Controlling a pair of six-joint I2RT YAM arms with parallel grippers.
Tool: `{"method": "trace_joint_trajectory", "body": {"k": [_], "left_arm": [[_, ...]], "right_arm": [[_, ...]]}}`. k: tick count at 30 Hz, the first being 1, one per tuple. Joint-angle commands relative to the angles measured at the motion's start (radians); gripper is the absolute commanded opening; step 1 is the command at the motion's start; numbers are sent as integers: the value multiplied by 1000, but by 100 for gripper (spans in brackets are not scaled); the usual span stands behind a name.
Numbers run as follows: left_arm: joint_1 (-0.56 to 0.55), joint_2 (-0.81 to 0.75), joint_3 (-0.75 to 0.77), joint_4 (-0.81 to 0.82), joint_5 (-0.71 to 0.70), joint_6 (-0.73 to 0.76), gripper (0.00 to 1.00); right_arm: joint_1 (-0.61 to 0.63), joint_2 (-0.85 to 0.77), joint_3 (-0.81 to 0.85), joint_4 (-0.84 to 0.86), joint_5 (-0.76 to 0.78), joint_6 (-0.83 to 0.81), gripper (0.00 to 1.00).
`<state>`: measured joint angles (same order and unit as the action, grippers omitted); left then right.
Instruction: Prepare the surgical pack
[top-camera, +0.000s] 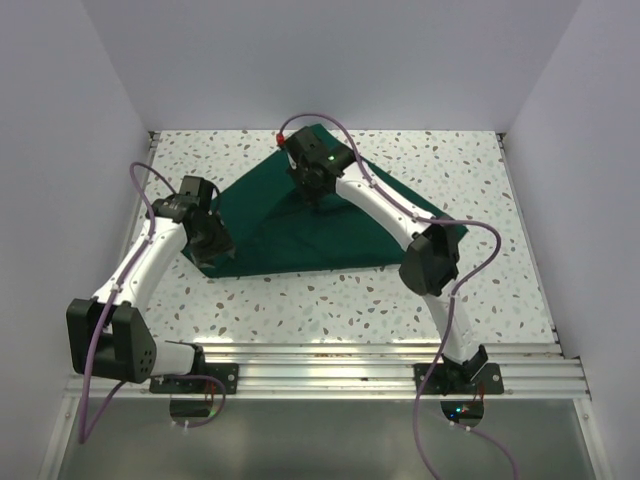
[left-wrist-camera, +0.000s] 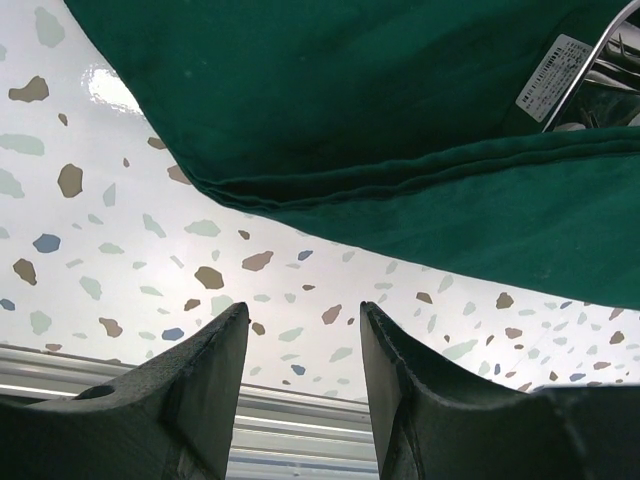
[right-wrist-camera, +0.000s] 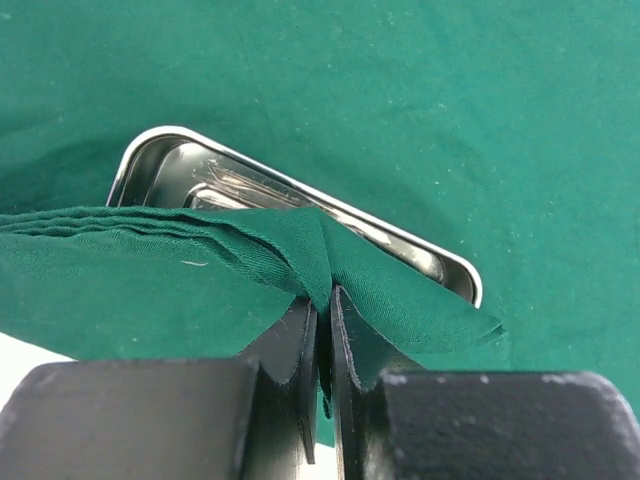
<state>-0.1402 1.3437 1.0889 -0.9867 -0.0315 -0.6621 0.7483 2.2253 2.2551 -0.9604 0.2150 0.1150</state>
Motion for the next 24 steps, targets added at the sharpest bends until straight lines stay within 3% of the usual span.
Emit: {"method": "trace_joint_trajectory", "body": {"k": [1, 16, 24], "left_arm": [[10, 3, 32, 19, -11, 1, 53], [11, 9, 19, 25, -5, -14, 53], [13, 12, 8, 29, -1, -28, 53]], "right_arm": [[-13, 34, 49, 49, -17, 0, 0], [-64, 183, 126, 95, 14, -37, 1], [-87, 235, 146, 117, -41, -49, 19]]}}
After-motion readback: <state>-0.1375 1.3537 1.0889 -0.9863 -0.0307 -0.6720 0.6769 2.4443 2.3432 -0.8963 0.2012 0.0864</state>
